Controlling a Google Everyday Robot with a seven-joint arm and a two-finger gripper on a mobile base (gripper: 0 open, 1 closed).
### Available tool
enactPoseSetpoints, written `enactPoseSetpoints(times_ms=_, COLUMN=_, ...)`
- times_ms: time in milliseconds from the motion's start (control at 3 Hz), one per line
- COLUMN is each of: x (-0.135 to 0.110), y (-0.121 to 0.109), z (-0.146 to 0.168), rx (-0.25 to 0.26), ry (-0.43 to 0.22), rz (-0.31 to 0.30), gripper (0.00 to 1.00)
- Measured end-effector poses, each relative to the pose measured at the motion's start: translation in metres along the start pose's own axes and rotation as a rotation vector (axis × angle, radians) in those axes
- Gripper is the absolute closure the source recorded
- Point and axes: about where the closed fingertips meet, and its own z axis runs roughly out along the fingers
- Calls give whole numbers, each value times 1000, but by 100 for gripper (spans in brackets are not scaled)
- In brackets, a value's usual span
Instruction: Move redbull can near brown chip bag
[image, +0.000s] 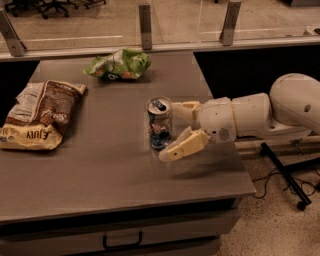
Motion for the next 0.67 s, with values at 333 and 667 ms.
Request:
enactPoseSetpoints(times_ms=333, x=0, y=-3, z=23, rx=-44, ry=-11, rz=-1, gripper=40)
enactPoseSetpoints(times_ms=667, x=-7, y=-7, z=47, rx=-101, ry=-28, rz=-18, gripper=65)
